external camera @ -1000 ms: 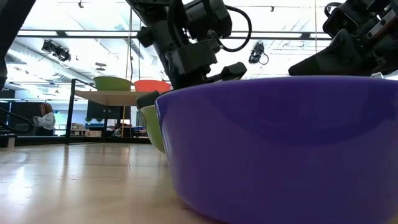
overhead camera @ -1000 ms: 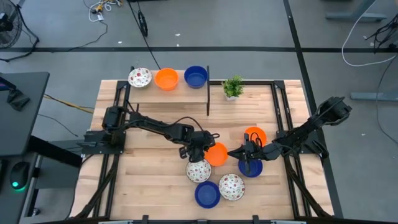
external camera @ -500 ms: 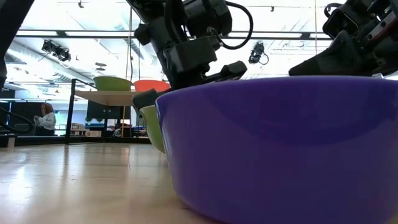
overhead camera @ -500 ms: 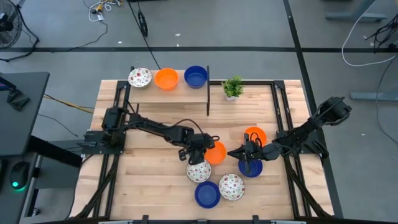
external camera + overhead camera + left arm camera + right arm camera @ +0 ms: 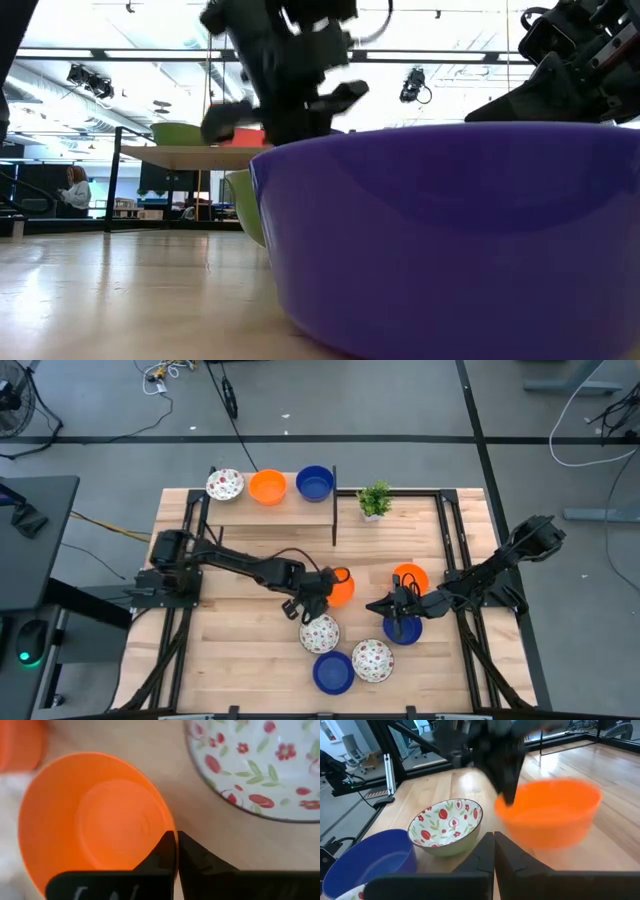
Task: Pick & Place Mini bowls
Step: Stack the orange bowl on top of the orange bowl on the shelf
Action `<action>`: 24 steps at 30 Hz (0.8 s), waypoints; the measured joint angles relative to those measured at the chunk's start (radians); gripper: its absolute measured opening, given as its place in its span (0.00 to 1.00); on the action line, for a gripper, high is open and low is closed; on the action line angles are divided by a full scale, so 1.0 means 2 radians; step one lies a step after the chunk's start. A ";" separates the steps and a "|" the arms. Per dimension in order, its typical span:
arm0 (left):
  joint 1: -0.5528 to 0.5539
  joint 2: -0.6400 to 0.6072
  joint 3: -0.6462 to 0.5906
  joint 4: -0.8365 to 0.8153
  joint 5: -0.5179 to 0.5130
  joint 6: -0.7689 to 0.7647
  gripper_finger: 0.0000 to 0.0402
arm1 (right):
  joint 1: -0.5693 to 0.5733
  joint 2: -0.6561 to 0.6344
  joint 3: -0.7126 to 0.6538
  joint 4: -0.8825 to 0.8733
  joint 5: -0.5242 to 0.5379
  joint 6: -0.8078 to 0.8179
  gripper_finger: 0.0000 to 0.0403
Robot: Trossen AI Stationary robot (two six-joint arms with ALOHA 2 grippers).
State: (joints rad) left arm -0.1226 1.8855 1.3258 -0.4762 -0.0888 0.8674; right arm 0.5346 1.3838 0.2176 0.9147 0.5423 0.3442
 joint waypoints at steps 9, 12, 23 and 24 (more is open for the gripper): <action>0.003 -0.144 0.005 -0.098 -0.037 -0.281 0.02 | -0.002 0.000 0.000 -0.002 0.000 0.003 0.02; 0.014 -0.187 0.037 -0.164 -0.075 -0.371 0.02 | -0.002 0.000 0.000 -0.002 0.001 0.003 0.02; 0.189 -0.206 0.181 -0.304 -0.098 -0.401 0.01 | -0.003 0.000 0.000 -0.003 0.013 0.005 0.02; 0.211 -0.206 0.181 -0.307 -0.094 -0.392 0.01 | -0.003 0.000 0.000 -0.003 0.013 0.006 0.02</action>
State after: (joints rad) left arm 0.2984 1.4738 1.6882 -1.0905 -0.2758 0.0837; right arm 0.5289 1.3838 0.2176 0.9091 0.5682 0.3567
